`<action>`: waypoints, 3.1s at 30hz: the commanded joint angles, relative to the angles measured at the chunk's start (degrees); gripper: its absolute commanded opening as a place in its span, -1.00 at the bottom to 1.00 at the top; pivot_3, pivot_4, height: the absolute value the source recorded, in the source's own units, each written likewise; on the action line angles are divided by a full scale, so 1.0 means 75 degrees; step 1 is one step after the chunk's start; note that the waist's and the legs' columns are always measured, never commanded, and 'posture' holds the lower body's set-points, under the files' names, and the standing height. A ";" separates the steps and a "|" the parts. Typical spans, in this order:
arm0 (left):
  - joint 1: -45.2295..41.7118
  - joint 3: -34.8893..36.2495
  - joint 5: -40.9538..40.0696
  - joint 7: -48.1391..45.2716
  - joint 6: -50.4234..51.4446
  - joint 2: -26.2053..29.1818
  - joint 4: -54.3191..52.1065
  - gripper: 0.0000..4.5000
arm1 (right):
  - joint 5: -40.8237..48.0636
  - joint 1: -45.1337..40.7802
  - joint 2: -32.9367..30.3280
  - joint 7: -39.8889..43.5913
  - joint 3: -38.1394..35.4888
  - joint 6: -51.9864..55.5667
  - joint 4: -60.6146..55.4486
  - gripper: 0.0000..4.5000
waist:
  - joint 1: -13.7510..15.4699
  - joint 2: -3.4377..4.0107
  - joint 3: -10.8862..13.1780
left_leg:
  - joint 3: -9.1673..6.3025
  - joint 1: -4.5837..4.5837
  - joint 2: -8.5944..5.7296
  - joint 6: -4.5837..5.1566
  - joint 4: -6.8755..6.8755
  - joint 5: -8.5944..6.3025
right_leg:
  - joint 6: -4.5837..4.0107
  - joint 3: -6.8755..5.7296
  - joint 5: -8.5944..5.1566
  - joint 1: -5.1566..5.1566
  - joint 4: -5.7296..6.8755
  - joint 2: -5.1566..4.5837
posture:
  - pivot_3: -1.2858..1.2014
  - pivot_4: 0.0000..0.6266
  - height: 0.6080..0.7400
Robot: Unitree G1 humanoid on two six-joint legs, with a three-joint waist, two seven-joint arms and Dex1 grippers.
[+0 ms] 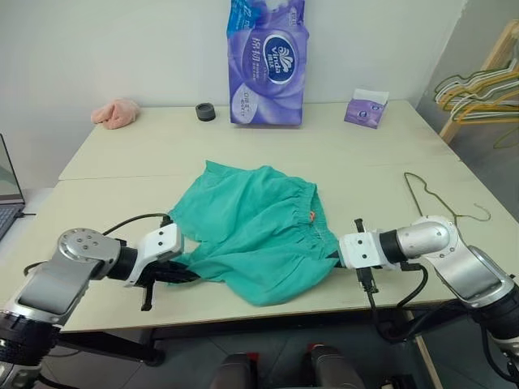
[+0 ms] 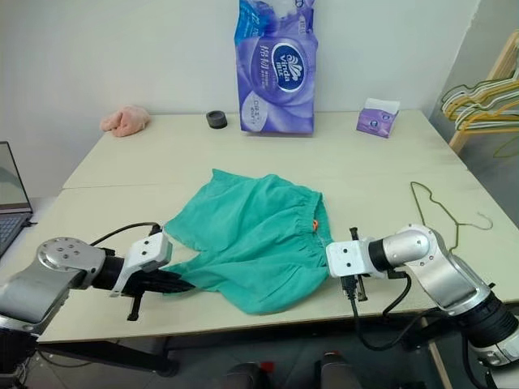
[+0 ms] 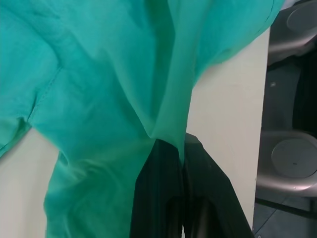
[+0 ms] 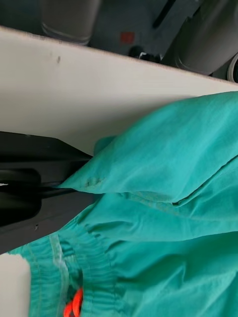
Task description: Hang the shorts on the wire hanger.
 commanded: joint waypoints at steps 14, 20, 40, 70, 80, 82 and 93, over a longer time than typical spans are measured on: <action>0.0247 0.0343 -0.0675 -0.0513 0.0631 0.0505 -0.0923 0.03 | 0.0907 0.0025 -0.0420 0.0989 -0.0312 0.0780 -0.1129 -0.15 | -0.0014 -0.0006 0.0004 | -0.0001 0.0001 0.0003 -0.0001 -0.0005 -0.0001 | 0.0029 -0.0001 -0.0020 0.0000 -0.0004 0.0001 | -0.05 -0.72 1.00; 0.0049 0.1245 -0.1187 -0.0595 0.0823 0.0823 -0.0666 0.79 | 0.2049 0.0003 -0.0406 0.1120 -0.1020 0.1202 -0.1445 0.73 | -0.0012 -0.0018 0.0015 | -0.0005 0.0002 0.0009 -0.0001 -0.0013 -0.0001 | 0.0028 -0.0005 -0.0021 -0.0002 -0.0008 0.0000 | -0.05 -0.70 1.00; -0.2986 0.0169 -0.1927 0.1587 0.1584 -0.2079 -0.0753 0.99 | 0.1586 0.1079 0.1515 -0.5458 -0.5271 0.2750 0.1932 0.98 | -0.0092 -0.0051 0.0029 | 0.0017 0.0011 -0.0003 -0.0007 -0.0061 0.0004 | -0.0010 0.0021 0.0004 -0.0001 -0.0025 0.0001 | -0.10 -0.66 1.00; -0.3970 -0.0578 -0.1078 0.0978 0.0587 -0.2781 0.0188 1.00 | 0.0339 -0.2609 0.1414 -0.6431 -0.4062 0.2239 1.0155 -0.99 | -0.0736 -0.0074 0.0014 | 0.0003 0.0037 -0.0004 -0.0001 -0.0083 0.0001 | 0.0030 0.0015 0.0028 0.0082 -0.0130 0.0030 | -0.09 -0.66 1.00; -0.4128 0.0152 -0.0367 0.1936 -0.0218 -0.2595 0.1823 1.00 | 0.0331 -0.2094 0.1358 -0.5522 -0.3578 0.1104 0.6969 -0.99 | -0.0761 -0.0045 0.0032 | 0.0005 0.0026 -0.0007 -0.0002 -0.0081 0.0001 | 0.0042 0.0019 0.0035 0.0069 -0.0137 0.0004 | -0.09 -0.67 1.00; -0.4259 0.0397 -0.0382 0.1990 -0.0246 -0.2505 0.2235 1.00 | 0.0258 -0.1797 0.1266 -0.5252 -0.3355 0.0936 0.5531 -0.99 | -0.0815 -0.0026 0.0043 | 0.0021 -0.0004 -0.0007 -0.0002 -0.0082 0.0001 | 0.0044 0.0037 0.0036 0.0013 -0.0106 0.0001 | -0.10 -0.68 1.00; -0.4944 0.0881 -0.0713 0.1409 0.0307 -0.2350 0.3507 1.00 | -0.0200 -0.1779 0.1091 -0.4163 -0.2389 -0.0488 0.2313 -0.99 | -0.0767 -0.0019 0.0046 | -0.0005 -0.0061 -0.0009 -0.0005 -0.0072 0.0003 | 0.0043 0.0006 0.0038 -0.0043 -0.0085 -0.0009 | -0.10 -0.69 1.00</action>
